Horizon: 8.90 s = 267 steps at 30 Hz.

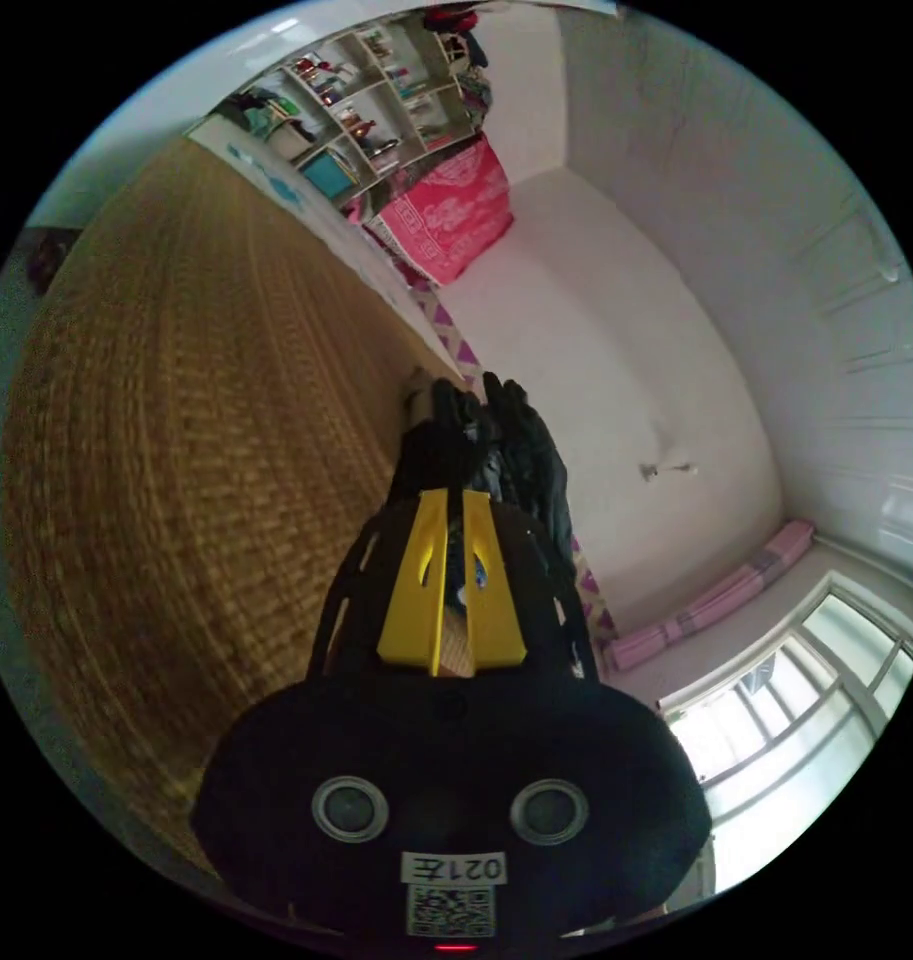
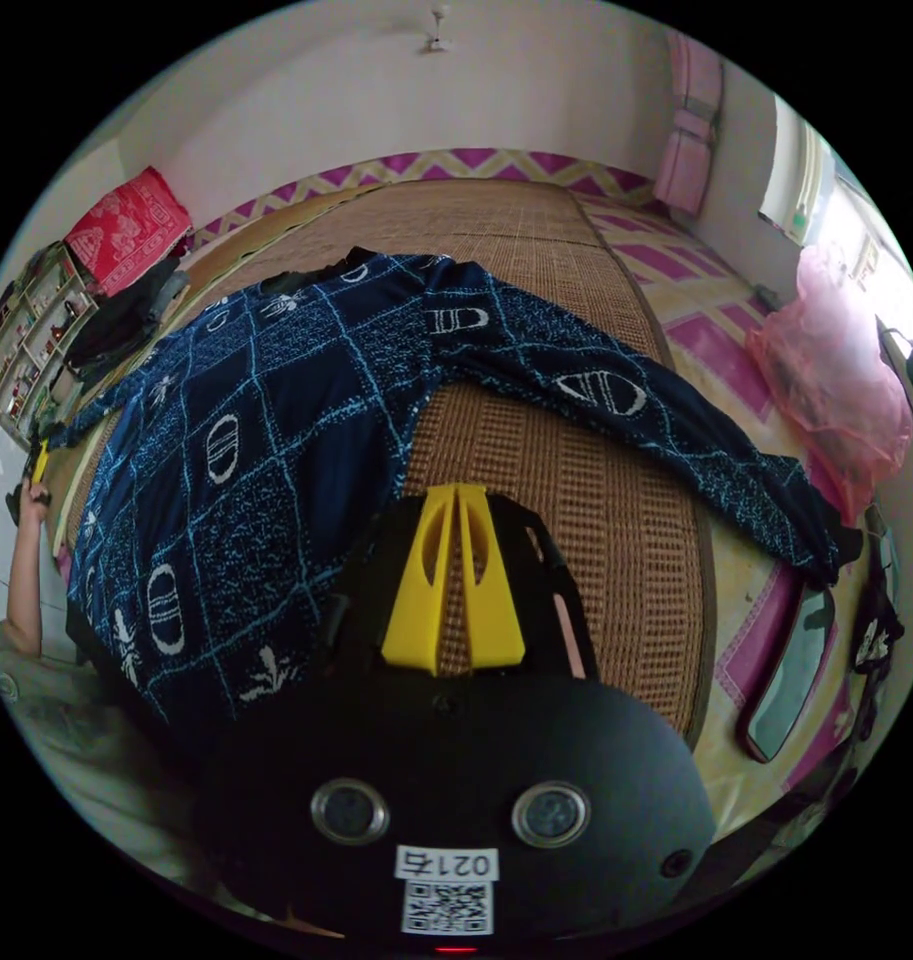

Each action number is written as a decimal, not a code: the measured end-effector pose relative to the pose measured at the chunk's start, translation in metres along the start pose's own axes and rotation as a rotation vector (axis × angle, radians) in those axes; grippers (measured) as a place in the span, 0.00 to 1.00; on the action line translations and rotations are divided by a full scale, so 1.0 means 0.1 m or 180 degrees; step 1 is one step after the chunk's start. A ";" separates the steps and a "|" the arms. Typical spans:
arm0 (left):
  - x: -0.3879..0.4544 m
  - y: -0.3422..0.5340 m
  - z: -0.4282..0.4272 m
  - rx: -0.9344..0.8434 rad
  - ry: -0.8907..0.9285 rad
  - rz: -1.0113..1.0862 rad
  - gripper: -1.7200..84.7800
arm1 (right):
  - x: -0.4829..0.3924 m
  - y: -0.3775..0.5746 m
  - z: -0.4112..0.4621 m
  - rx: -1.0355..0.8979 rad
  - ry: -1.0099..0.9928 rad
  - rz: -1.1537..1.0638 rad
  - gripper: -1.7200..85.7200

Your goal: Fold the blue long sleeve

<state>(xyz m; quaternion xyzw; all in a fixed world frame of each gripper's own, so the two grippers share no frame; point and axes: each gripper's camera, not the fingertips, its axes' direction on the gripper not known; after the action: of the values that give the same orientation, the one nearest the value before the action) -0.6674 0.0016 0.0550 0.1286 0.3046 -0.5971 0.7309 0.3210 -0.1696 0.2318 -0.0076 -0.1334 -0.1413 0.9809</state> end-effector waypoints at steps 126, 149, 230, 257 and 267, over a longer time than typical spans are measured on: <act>4.45 9.45 5.31 -0.4843 0.1434 0.2886 0.18 | 0.69 -0.02 -0.22 0.0018 0.0078 0.0047 0.01; 2.27 6.60 3.49 -0.3618 0.1885 0.2050 0.09 | 3.89 1.49 -1.06 0.1745 -0.1054 0.3898 0.16; 0.15 4.53 0.75 -0.4029 0.0736 0.1821 0.04 | 0.56 1.73 -0.48 -0.0100 -0.2154 0.0895 0.05; 1.32 3.03 5.41 -0.3406 0.0863 0.0675 0.07 | 2.82 -2.87 1.04 0.0213 -0.2741 0.1264 0.10; 1.19 3.36 4.68 -0.3674 0.0664 0.2083 0.15 | 3.00 -2.30 0.98 0.0012 -0.2297 0.0694 0.17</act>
<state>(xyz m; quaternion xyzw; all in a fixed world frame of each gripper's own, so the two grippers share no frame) -0.1987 -0.2661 0.2904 -0.1401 0.5894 -0.0706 0.7925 0.5085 -0.4680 0.4005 -0.0693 -0.4691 -0.0240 0.8801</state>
